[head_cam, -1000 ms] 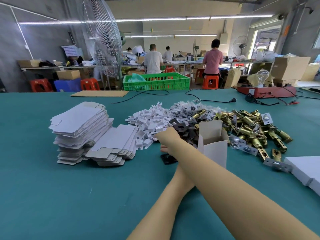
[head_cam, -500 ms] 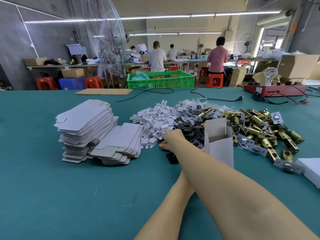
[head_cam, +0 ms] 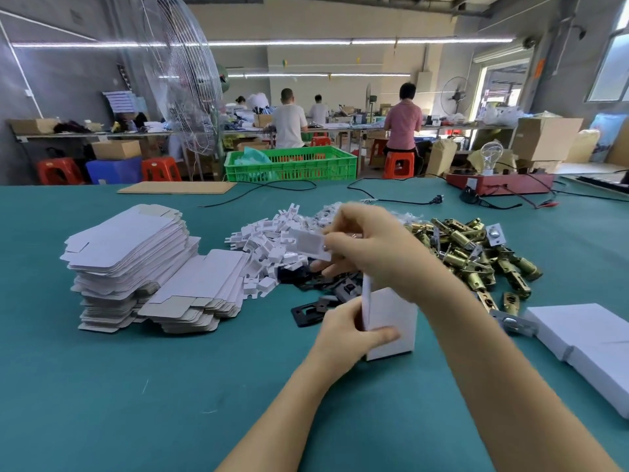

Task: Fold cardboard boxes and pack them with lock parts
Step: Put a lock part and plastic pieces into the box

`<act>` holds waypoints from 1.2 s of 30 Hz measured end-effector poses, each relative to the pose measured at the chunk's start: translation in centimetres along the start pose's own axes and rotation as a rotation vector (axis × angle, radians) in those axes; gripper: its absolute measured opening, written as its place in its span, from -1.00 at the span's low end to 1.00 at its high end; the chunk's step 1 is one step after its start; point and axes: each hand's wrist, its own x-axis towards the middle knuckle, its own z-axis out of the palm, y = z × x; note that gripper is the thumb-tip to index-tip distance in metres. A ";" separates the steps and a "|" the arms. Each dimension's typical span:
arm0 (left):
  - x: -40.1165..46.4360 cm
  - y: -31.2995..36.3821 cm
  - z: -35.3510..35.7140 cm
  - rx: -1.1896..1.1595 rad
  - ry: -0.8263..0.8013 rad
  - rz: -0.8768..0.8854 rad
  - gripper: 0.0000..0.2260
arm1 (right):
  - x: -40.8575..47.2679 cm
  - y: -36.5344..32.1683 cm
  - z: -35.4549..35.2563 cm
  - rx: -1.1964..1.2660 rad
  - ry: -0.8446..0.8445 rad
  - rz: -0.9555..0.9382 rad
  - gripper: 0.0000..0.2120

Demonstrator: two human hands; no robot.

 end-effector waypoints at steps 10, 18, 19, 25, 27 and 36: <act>0.0 -0.1 0.1 0.002 0.017 -0.004 -0.66 | -4.7 -1.2 -10.2 -0.676 0.172 -0.083 -0.82; 0.1 -0.3 0.1 0.003 0.000 0.008 -0.61 | -2.4 0.2 -6.3 -0.952 -0.014 -0.155 -0.74; 0.1 -0.3 0.1 0.002 0.002 0.007 -0.62 | -2.1 0.5 -5.7 -0.965 -0.050 -0.157 -0.74; 0.0 -0.1 0.1 -0.020 -0.005 0.003 -0.67 | -1.9 1.5 -5.0 -0.915 -0.224 -0.053 -0.82; 0.0 -0.1 0.1 -0.022 -0.011 0.003 -0.66 | -1.9 1.6 -5.3 -0.861 -0.239 -0.024 -0.81; 0.0 -0.2 0.1 -0.020 -0.004 0.011 -0.61 | -2.7 0.8 -7.0 -0.708 -0.140 -0.048 -0.85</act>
